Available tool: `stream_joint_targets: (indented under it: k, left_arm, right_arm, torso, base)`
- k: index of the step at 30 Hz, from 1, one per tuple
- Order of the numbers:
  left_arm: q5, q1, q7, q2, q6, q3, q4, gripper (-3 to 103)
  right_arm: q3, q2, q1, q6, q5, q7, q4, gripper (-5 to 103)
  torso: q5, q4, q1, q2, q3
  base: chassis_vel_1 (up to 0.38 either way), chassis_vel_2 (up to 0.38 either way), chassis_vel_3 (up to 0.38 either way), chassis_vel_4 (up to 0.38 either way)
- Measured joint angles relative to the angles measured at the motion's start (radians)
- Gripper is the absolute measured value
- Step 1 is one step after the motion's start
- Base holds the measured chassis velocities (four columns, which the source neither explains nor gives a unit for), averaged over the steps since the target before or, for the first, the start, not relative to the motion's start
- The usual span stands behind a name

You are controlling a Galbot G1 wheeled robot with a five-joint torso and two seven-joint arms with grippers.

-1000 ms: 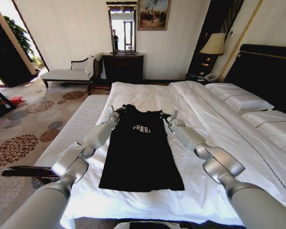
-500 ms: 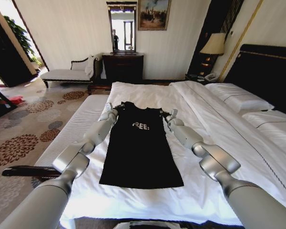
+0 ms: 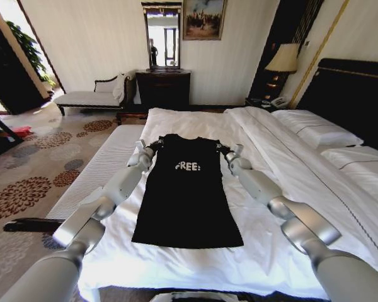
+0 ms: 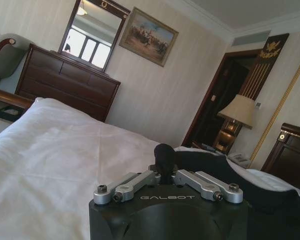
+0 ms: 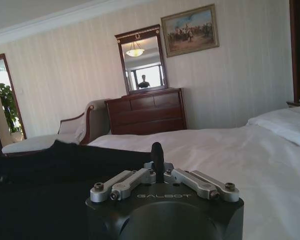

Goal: Fold the clothes on the bed.

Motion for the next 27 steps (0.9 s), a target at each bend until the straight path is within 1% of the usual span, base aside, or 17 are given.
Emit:
stream_joint_targets:
  k: [1,3,4,5,7,9,10,13,15,16,18,19,20,21,22,26,27]
  left_arm:
    - [-0.008,0.027,-0.013,0.017,0.002,-0.012,-0.049,1]
    - [-0.021,0.078,-0.034,0.046,0.008,-0.032,-0.135,1]
    - [-0.021,0.078,-0.034,0.046,0.008,-0.032,-0.135,1]
    - [-0.025,0.093,-0.039,0.056,0.009,-0.036,-0.16,1]
    - [-0.031,0.135,-0.052,0.076,0.011,-0.042,-0.224,1]
    - [-0.032,0.178,-0.064,0.097,0.011,-0.042,-0.291,1]
    - [-0.032,0.178,-0.064,0.097,0.011,-0.042,-0.291,1]
    - [-0.033,0.209,-0.078,0.113,0.011,-0.042,-0.343,1]
    - [-0.036,0.225,-0.086,0.127,0.009,-0.039,-0.38,1]
    - [-0.036,0.225,-0.086,0.127,0.009,-0.039,-0.38,1]
    - [-0.036,0.229,-0.086,0.13,0.008,-0.025,-0.395,1]
    - [-0.036,0.229,-0.086,0.13,0.008,-0.025,-0.395,1]
    - [-0.036,0.24,-0.086,0.135,0.007,-0.017,-0.417,1]
    - [-0.036,0.261,-0.089,0.144,0.005,-0.016,-0.447,1]
    - [-0.036,0.261,-0.089,0.144,0.005,-0.016,-0.447,1]
    - [-0.035,0.358,-0.108,0.186,0.002,-0.041,-0.555,1]
    - [-0.035,0.358,-0.108,0.186,0.002,-0.041,-0.555,1]
  right_arm:
    - [0.011,-0.03,-0.028,0.0,0.006,0.006,0.054,2]
    - [0.034,-0.07,-0.087,0.001,0.008,0.014,0.134,2]
    - [0.034,-0.07,-0.087,0.001,0.008,0.014,0.134,2]
    - [0.04,-0.077,-0.103,0.001,0.006,0.014,0.15,2]
    - [0.056,-0.099,-0.158,0.001,0.0,0.016,0.206,2]
    - [0.074,-0.118,-0.218,0.002,-0.014,0.017,0.267,2]
    - [0.074,-0.118,-0.218,0.002,-0.014,0.017,0.267,2]
    - [0.1,-0.134,-0.276,0.005,-0.027,0.019,0.331,2]
    - [0.143,-0.155,-0.329,0.006,-0.033,0.028,0.403,2]
    - [0.143,-0.155,-0.329,0.006,-0.033,0.028,0.403,2]
    - [0.189,-0.178,-0.376,0.006,-0.037,0.041,0.464,2]
    - [0.189,-0.178,-0.376,0.006,-0.037,0.041,0.464,2]
    - [0.221,-0.197,-0.41,0.006,-0.04,0.051,0.505,2]
    - [0.24,-0.212,-0.432,0.006,-0.043,0.058,0.534,2]
    - [0.24,-0.212,-0.432,0.006,-0.043,0.058,0.534,2]
    - [0.28,-0.249,-0.491,0.006,-0.047,0.068,0.604,2]
    - [0.28,-0.249,-0.491,0.006,-0.047,0.068,0.604,2]
  torso:
    - [0.0002,-0.0002,0.0,0.0,0.0]
    - [0.0001,0.0006,0.0,0.0,0.0]
    - [0.0001,0.0006,0.0,0.0,0.0]
    - [0.0001,0.0008,0.0,0.0,0.0]
    - [0.0001,0.0012,0.0,0.0,0.0]
    - [0.0001,0.0011,0.0,0.0,0.0]
    - [0.0001,0.0011,0.0,0.0,0.0]
    - [0.0002,0.0006,0.0,0.0,0.0]
    - [0.0003,0.0012,0.0,0.0,0.0]
    - [0.0003,0.0012,0.0,0.0,0.0]
    - [0.0003,0.0014,0.0,0.0,0.0]
    - [0.0003,0.0014,0.0,0.0,0.0]
    - [-0.0001,0.0001,0.0,0.0,0.0]
    - [-0.0002,-0.0004,0.0,0.0,0.0]
    - [-0.0002,-0.0004,0.0,0.0,0.0]
    - [-0.0001,0.001,0.0,0.0,0.0]
    - [-0.0001,0.001,0.0,0.0,0.0]
  base:
    - [0.0,0.0,0.0,0.0]
    - [0.0,0.0,0.0,0.0]
    - [0.0,0.0,0.0,0.0]
    - [0.0,0.0,0.0,0.0]
    - [0.0,0.0,0.0,0.0]
    - [0.0,0.0,0.0,0.0]
    - [0.0,0.0,0.0,0.0]
    - [0.0,0.0,0.0,0.0]
    - [0.0,0.0,0.0,0.0]
    - [0.0,0.0,0.0,0.0]
    - [0.0,0.0,0.0,0.0]
    - [0.0,0.0,0.0,0.0]
    - [0.0,0.0,0.0,0.0]
    - [0.0,0.0,0.0,0.0]
    - [0.0,0.0,0.0,0.0]
    - [0.0,0.0,0.0,0.0]
    - [0.0,0.0,0.0,0.0]
